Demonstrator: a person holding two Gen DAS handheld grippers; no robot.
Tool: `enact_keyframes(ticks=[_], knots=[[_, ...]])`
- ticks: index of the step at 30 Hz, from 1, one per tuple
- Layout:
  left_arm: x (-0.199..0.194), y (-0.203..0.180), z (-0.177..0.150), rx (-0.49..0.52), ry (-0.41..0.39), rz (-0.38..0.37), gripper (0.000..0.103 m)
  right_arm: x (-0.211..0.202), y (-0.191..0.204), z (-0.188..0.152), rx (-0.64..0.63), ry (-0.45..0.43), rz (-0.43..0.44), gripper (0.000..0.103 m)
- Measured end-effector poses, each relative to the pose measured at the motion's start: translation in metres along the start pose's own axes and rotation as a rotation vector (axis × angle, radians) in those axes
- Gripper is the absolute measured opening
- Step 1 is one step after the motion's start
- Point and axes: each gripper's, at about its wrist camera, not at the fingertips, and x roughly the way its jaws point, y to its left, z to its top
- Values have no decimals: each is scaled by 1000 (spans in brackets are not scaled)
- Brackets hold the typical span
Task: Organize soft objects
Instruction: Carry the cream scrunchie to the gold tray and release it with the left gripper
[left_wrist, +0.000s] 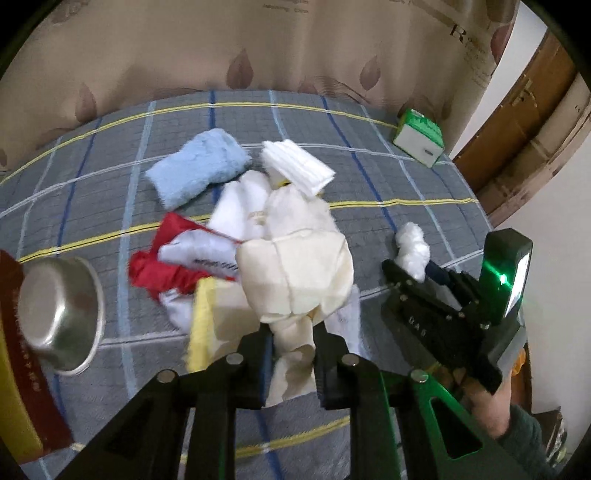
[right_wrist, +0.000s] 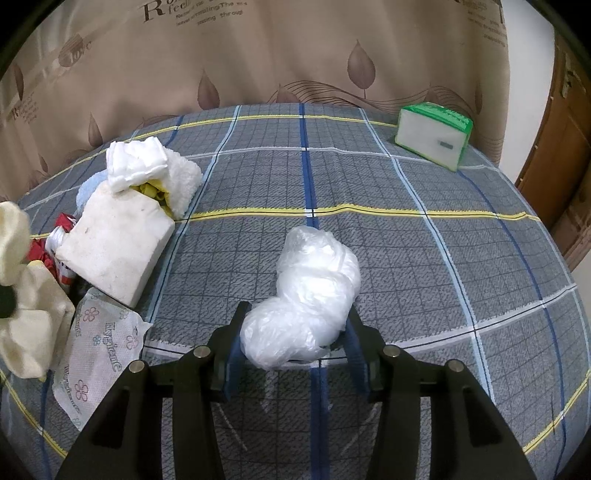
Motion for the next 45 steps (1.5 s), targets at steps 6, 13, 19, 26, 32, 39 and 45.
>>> enact_keyframes(ticks=[6, 13, 19, 26, 32, 39, 45], knots=[[-24, 19, -10, -18, -8, 50, 18, 0, 1, 0, -2, 1, -2, 46], [-66, 61, -26, -60, -70, 142, 18, 0, 1, 0, -9, 2, -9, 46], [-108, 117, -38, -141, -117, 236, 18, 0, 0, 0, -11, 2, -11, 46], [-153, 195, -57, -244, -167, 386, 18, 1, 1, 0, -15, 2, -15, 46], [-157, 253, -73, -307, -141, 486, 18, 1, 1, 0, -19, 2, -19, 46], [-142, 299, -90, -368, -92, 521, 18, 1, 1, 0, -19, 2, -20, 46], [-131, 324, -89, -386, -62, 567, 18, 1, 2, 0, -20, 2, -21, 46]])
